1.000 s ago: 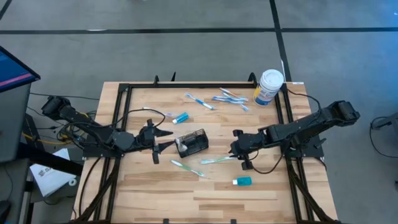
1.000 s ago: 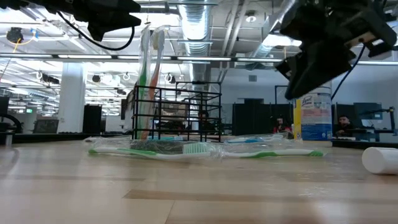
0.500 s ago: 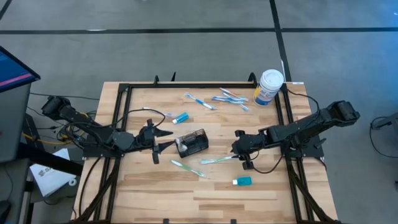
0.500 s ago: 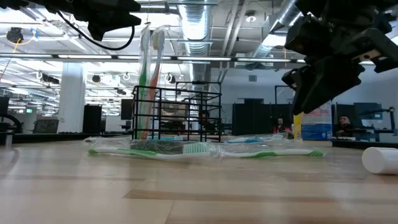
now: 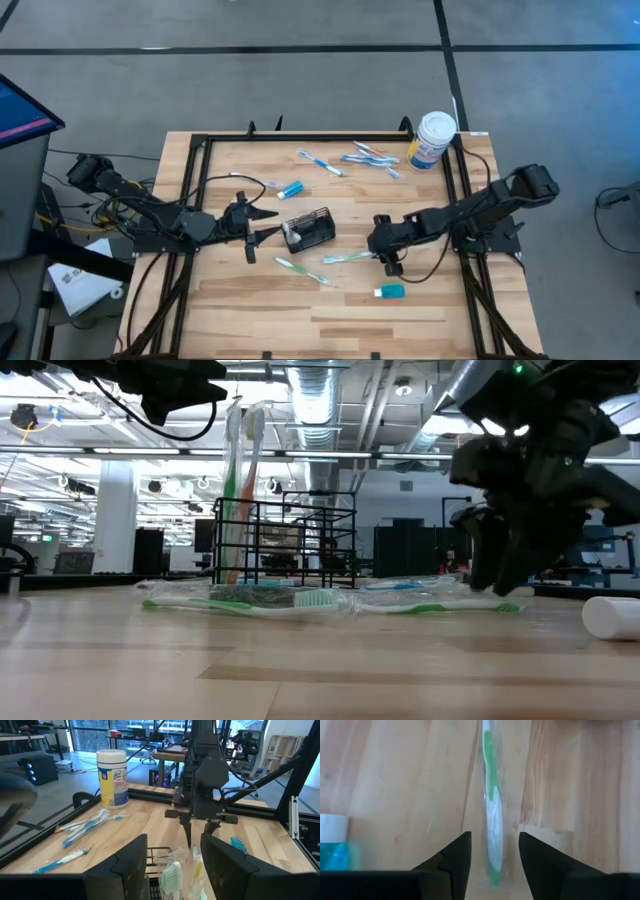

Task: Pick & Place toothbrushing station
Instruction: Put the green toothbrush into the wire organizer

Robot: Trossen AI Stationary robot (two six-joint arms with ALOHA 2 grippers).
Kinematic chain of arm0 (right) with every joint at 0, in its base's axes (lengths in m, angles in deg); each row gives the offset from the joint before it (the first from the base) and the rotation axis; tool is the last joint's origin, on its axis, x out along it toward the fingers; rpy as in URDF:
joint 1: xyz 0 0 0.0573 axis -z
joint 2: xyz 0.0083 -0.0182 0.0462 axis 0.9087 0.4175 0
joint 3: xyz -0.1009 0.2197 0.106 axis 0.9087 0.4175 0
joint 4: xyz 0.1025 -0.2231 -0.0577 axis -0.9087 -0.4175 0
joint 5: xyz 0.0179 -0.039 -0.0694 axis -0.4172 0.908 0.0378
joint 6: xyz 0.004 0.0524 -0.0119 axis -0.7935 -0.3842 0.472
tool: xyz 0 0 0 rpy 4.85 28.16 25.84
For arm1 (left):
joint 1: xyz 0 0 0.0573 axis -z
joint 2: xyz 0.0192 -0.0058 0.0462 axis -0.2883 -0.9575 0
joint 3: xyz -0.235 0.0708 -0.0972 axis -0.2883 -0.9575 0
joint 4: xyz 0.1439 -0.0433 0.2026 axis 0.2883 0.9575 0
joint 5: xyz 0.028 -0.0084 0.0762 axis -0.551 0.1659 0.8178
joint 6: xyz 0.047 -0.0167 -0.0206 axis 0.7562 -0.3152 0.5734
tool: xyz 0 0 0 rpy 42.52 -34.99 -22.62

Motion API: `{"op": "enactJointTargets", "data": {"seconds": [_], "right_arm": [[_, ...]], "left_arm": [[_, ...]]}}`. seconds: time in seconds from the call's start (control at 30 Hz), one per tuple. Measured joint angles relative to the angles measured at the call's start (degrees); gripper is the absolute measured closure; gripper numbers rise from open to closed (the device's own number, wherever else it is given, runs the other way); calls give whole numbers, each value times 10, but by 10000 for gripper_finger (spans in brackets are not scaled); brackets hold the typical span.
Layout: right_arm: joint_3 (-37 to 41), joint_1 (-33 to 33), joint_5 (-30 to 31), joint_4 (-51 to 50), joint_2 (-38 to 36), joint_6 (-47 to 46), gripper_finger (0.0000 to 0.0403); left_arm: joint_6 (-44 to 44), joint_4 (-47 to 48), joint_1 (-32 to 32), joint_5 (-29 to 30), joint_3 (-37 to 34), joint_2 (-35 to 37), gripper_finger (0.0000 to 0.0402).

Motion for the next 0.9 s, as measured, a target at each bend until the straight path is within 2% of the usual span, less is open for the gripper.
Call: {"op": "enactJointTargets", "data": {"seconds": [0.33, 0.63, 0.77, 0.9], "right_arm": [[0, 0, -2, -3, 4, -3, 247], [-3, -1, -1, -2, 53, -8, 263], [-2, -1, 7, -4, 50, -9, 293], [-2, -1, 9, -7, 42, -9, 355]], "left_arm": [[0, -3, 0, 0, 0, 0, 225], [0, -3, 0, 0, 0, 0, 225], [0, -3, 0, 0, 0, 0, 225], [0, -3, 0, 0, 0, 0, 225]]}}
